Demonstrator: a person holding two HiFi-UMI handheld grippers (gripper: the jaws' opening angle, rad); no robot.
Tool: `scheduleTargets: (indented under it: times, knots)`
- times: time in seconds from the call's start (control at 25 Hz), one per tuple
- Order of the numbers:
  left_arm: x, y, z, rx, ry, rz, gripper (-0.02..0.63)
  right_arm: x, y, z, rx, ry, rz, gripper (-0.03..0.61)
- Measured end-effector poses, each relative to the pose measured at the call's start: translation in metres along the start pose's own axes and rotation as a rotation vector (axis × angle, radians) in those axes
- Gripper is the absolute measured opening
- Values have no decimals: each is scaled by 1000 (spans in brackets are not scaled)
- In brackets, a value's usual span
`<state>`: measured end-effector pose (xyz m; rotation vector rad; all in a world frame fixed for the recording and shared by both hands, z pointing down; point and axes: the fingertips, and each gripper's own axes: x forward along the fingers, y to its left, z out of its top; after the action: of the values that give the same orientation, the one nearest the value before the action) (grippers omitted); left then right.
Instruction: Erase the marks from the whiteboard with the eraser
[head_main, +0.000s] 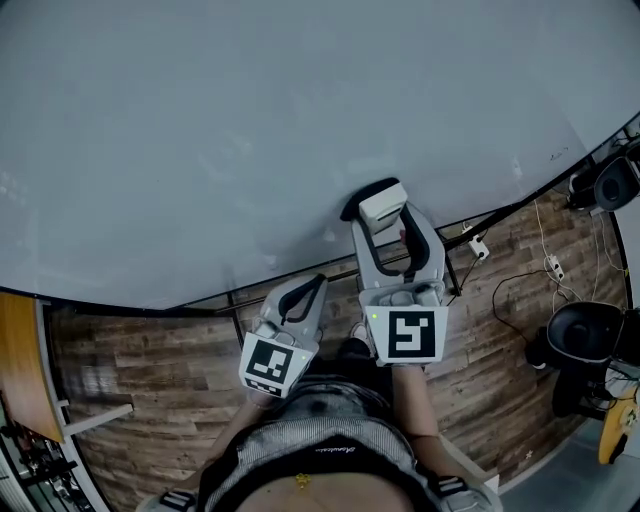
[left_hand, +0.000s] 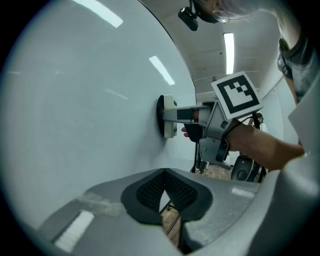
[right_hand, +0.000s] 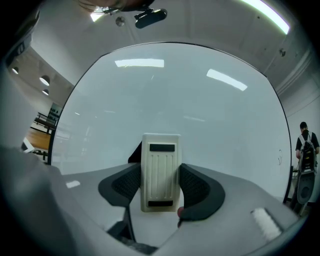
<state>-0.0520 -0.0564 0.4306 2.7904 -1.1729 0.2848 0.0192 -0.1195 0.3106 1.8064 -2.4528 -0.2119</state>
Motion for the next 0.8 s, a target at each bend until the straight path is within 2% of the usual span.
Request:
scheduleTargets:
  times: [0.44, 0.68, 0.8]
  knots:
    - [-12, 17, -13, 14, 29, -52, 3, 4, 39, 9, -63, -30, -3, 245]
    - [-23, 22, -14, 2, 24, -102, 3, 5, 83, 9, -74, -8, 37, 246]
    - [-25, 21, -19, 31, 28, -138, 3, 6, 90, 10, -84, -18, 28, 247]
